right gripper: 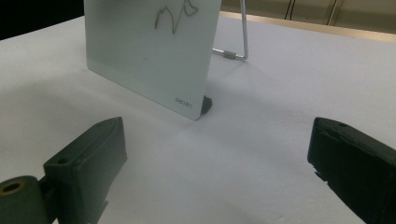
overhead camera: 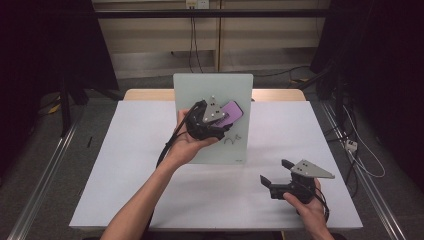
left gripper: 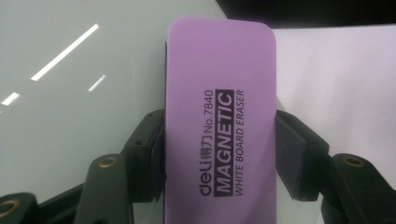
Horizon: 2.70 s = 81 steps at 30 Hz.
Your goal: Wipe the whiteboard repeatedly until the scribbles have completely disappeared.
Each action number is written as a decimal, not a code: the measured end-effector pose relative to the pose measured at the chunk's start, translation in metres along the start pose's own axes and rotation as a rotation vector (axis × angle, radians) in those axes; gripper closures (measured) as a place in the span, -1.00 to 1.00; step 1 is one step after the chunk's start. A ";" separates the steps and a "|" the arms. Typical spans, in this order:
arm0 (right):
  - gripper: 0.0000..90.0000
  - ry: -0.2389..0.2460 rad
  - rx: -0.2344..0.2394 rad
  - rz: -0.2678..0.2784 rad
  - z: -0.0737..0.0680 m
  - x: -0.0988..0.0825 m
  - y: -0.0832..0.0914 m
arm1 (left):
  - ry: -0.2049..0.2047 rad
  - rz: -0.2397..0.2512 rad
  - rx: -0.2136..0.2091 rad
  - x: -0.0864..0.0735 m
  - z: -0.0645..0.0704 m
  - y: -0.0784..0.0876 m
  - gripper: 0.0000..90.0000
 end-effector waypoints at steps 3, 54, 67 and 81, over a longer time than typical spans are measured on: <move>-0.90 0.000 0.001 0.001 -0.001 0.000 0.000 | -0.047 -0.040 -0.021 -0.006 0.013 -0.006 -0.09; -0.90 0.000 -0.001 -0.001 0.000 0.000 -0.001 | -0.098 -0.103 -0.142 -0.052 0.056 -0.019 -0.09; -0.90 0.002 -0.001 -0.001 -0.001 0.000 -0.001 | -0.137 -0.165 -0.293 -0.084 0.082 -0.027 -0.09; -0.90 0.003 0.000 0.000 -0.001 0.000 0.000 | -0.083 -0.027 -0.121 -0.030 0.028 -0.008 -0.09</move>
Point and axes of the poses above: each handheld gripper's, and its own axes: y roughly backward along the jaws, x roughly out of its top, z roughly to its right, the point moved 4 cm from there along -y, roughly forward along the jaws, and after that the axes turned 11 degrees about z, right-handed, at the moved point
